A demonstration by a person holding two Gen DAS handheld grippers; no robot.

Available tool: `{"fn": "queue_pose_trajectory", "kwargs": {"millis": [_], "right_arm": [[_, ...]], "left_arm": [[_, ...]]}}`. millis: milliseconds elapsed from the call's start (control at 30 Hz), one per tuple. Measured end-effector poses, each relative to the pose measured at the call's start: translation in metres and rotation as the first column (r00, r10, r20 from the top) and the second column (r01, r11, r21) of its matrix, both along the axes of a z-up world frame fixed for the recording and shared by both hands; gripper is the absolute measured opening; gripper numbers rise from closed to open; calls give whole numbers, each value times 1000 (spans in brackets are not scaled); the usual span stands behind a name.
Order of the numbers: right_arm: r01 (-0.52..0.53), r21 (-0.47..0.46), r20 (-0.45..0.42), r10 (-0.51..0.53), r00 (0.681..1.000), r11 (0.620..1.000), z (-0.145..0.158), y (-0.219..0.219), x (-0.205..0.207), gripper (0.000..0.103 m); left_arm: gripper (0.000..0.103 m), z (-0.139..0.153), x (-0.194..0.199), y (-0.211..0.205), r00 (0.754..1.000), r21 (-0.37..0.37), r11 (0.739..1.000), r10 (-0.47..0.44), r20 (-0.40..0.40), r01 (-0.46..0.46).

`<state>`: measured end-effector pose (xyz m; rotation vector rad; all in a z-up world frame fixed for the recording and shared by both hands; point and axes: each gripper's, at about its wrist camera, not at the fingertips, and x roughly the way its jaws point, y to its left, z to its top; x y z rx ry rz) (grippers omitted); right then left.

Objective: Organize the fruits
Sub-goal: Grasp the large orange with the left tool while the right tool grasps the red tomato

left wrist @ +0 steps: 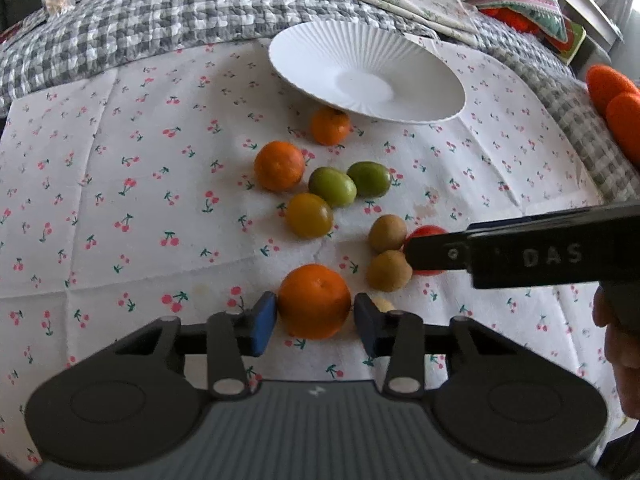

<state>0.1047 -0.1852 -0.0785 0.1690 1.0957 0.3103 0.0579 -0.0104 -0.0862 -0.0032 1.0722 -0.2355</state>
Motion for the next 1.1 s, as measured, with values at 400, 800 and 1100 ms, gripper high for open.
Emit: {"fn": "queue_pose_trajectory", "kwargs": {"millis": [400, 800, 1100], "right_arm": [[-31, -13, -7, 31, 1000, 999, -11, 13, 4, 49], [-25, -17, -4, 25, 1000, 1000, -9, 11, 2, 36], [-28, -28, 5, 28, 1000, 999, -6, 11, 0, 36]], "left_arm": [[38, 0, 1, -2, 1000, 24, 1000, -21, 23, 20], [37, 3, -2, -2, 999, 17, 1000, -26, 31, 25], [37, 11, -7, 2, 999, 3, 1000, -19, 47, 19]]}}
